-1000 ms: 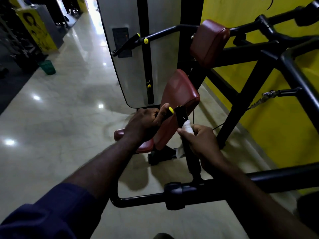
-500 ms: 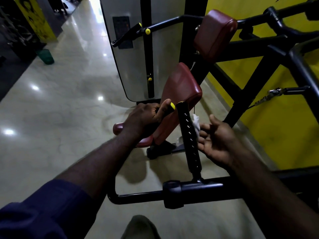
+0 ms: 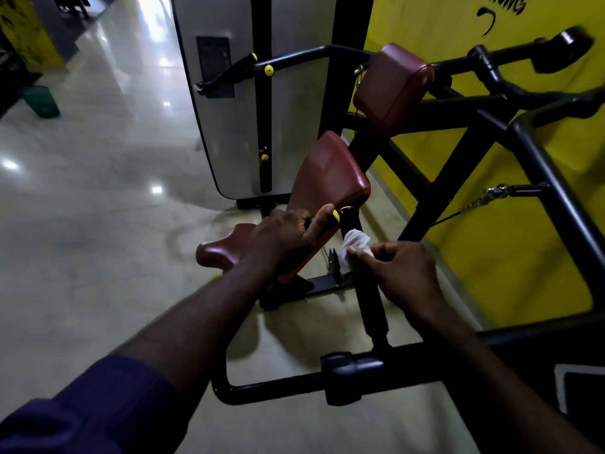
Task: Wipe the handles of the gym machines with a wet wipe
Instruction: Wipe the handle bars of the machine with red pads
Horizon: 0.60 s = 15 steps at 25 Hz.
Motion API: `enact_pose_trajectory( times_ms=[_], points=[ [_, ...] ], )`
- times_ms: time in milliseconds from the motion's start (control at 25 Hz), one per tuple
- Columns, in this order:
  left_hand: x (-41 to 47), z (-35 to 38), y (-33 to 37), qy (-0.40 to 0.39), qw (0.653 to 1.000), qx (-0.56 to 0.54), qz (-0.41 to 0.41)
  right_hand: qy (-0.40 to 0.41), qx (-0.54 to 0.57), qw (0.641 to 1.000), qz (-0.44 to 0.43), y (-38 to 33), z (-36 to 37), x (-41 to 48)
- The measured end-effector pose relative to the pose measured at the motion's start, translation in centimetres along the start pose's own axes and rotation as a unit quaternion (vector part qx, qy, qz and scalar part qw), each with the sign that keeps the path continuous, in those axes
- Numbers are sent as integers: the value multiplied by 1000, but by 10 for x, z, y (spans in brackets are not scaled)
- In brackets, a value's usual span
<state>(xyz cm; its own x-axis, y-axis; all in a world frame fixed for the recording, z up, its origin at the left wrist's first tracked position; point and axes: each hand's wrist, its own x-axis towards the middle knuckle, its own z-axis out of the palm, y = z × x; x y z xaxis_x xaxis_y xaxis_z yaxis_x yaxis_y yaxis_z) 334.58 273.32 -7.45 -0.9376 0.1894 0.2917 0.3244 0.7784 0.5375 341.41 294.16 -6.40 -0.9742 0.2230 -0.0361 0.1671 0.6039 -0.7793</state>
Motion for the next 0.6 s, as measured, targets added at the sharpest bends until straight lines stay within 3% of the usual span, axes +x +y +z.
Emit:
enact_pose_trajectory(
  times_ms=[80,200,320,480,600],
  points=[
    [-2,-1,1,-11,1000,11,3,-62,20,998,23,-15,-1,11],
    [-1,0,-1,-20,1000,11,-3,-151,165,960,167,-35,13,28],
    [1,0,-4,-27,999,-26,6,-216,160,930,249,-48,22,51],
    [1,-3,-4,-24,999,-23,33,-178,117,960,181,-67,20,71],
    [0,-4,-5,-26,999,-25,37,-175,121,957,200,-57,20,37]
  ],
)
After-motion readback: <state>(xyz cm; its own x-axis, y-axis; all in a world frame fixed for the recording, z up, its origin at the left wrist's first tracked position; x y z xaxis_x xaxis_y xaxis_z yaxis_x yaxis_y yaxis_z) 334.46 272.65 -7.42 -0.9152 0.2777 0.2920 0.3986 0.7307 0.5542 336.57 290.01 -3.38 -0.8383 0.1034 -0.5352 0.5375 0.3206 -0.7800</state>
